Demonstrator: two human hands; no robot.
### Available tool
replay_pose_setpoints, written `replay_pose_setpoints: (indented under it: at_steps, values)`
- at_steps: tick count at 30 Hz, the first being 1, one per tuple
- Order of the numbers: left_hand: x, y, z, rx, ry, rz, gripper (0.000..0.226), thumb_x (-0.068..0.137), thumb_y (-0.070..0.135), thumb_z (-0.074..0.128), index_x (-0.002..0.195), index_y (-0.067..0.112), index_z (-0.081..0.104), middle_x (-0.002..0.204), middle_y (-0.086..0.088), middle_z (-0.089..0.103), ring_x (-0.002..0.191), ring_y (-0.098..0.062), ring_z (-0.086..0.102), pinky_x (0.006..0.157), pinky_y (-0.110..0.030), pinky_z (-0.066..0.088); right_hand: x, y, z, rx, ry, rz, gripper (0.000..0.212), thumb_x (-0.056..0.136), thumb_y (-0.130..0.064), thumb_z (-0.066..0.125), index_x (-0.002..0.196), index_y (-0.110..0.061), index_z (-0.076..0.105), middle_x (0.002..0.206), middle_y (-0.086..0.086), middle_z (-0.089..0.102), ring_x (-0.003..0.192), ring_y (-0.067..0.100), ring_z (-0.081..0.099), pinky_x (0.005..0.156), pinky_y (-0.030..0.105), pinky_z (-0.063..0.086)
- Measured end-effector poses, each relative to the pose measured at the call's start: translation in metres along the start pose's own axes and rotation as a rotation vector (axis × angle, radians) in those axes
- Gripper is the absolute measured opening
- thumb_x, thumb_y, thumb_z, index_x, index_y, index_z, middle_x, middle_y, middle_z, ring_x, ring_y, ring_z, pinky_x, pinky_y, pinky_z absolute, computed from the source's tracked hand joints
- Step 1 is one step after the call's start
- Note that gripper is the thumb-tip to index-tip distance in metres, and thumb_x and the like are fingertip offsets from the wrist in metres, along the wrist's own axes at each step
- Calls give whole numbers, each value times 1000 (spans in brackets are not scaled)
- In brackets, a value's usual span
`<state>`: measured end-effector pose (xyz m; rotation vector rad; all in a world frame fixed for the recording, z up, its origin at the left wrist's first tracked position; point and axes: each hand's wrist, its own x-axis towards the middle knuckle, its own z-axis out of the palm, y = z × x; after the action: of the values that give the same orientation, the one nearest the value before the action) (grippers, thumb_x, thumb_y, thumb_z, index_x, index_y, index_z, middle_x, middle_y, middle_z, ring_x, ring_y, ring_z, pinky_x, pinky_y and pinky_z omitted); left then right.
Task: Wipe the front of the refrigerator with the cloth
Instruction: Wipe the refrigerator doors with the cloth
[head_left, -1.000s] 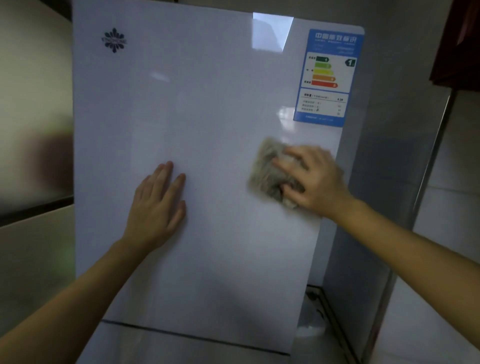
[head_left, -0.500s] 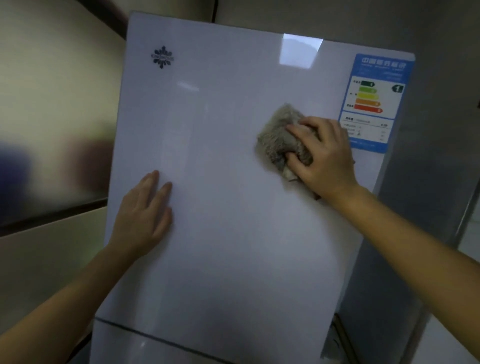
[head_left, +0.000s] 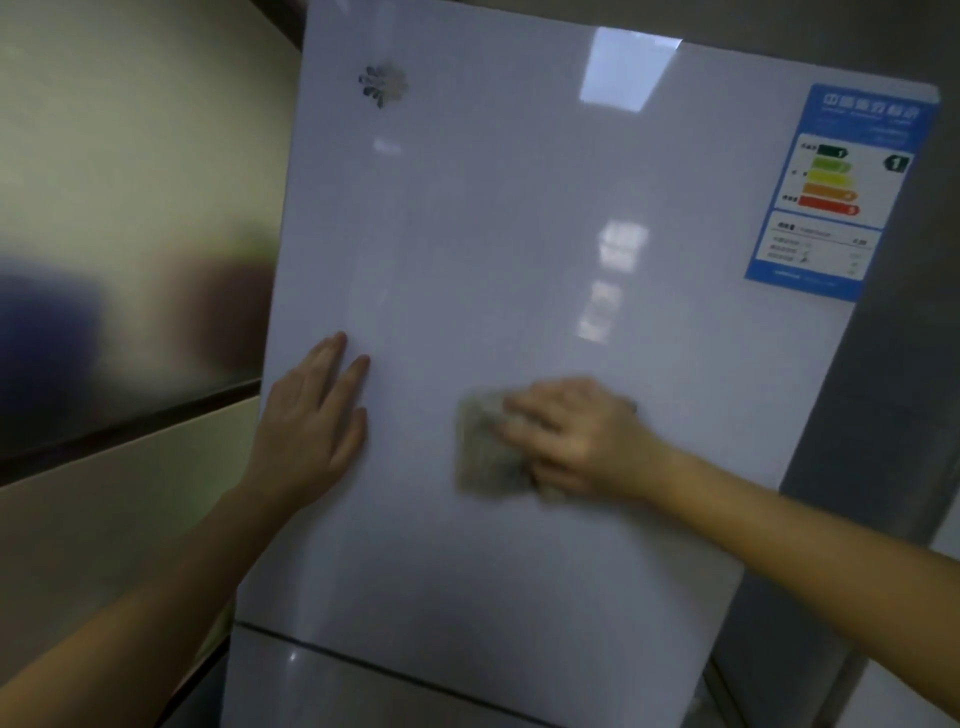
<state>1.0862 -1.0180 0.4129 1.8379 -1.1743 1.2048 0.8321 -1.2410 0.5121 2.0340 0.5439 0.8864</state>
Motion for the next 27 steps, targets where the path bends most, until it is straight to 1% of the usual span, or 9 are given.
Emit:
replay_pose_setpoints:
  at_steps: [4, 7, 10, 15, 17, 20, 23, 25, 27]
  values:
    - [0, -5, 2, -11, 17, 32, 55, 97, 34, 42, 145, 8, 46, 158, -20, 34, 145, -37, 36, 109, -46, 36, 60, 62, -34, -117, 185, 414, 47, 88, -35, 71, 129, -14, 67, 126, 16, 65, 111, 37, 60, 90, 41, 44]
    - [-2, -9, 3, -16, 29, 61, 53, 97, 33, 42, 144, 8, 47, 157, -20, 35, 144, -37, 37, 108, -45, 36, 85, 64, -37, -104, 227, 569, 48, 85, -35, 71, 129, -16, 66, 128, 13, 62, 115, 33, 56, 91, 39, 40]
    - [-6, -21, 1, -25, 31, 50, 53, 98, 33, 42, 143, 8, 48, 157, -20, 35, 143, -37, 38, 111, -46, 35, 82, 24, -8, -78, 128, 441, 50, 85, -36, 72, 130, -14, 67, 127, 17, 65, 111, 38, 60, 90, 43, 46]
    - [-21, -43, -4, -41, 6, 37, 54, 97, 35, 44, 143, 8, 48, 156, -21, 36, 142, -37, 39, 113, -44, 34, 45, -56, 32, 58, -92, -70, 33, 96, -34, 59, 122, -18, 71, 123, 10, 70, 107, 31, 65, 86, 39, 52]
    - [-27, -49, -4, -49, -6, 40, 54, 97, 35, 44, 144, 8, 48, 156, -21, 36, 143, -37, 38, 113, -45, 34, 46, -55, 32, 66, -115, -117, 33, 99, -36, 55, 123, -19, 71, 123, 9, 69, 108, 30, 64, 87, 39, 51]
    - [-33, -54, -2, -54, -31, 60, 56, 97, 36, 43, 145, 8, 46, 157, -20, 34, 144, -36, 36, 114, -46, 34, 74, -18, 20, -21, -41, 23, 41, 96, -39, 60, 128, -16, 69, 124, 13, 69, 108, 34, 64, 87, 40, 50]
    - [-33, -57, 0, -62, -33, 66, 57, 97, 37, 43, 145, 7, 46, 157, -21, 34, 145, -36, 35, 114, -47, 33, 117, 20, 1, -93, 85, 319, 46, 89, -37, 69, 131, -15, 67, 127, 14, 65, 111, 36, 61, 88, 41, 45]
    - [-33, -59, 2, -66, -38, 69, 57, 97, 38, 42, 145, 8, 45, 158, -21, 33, 145, -36, 35, 115, -47, 32, 138, 29, -4, -88, 146, 500, 48, 86, -35, 71, 129, -15, 66, 129, 13, 63, 115, 35, 57, 90, 41, 42]
    - [-33, -59, 4, -74, -23, 78, 57, 97, 38, 42, 145, 7, 46, 157, -21, 34, 144, -37, 36, 115, -47, 32, 148, 20, 2, -73, 158, 567, 49, 84, -34, 71, 129, -15, 66, 129, 13, 62, 115, 35, 57, 91, 42, 42]
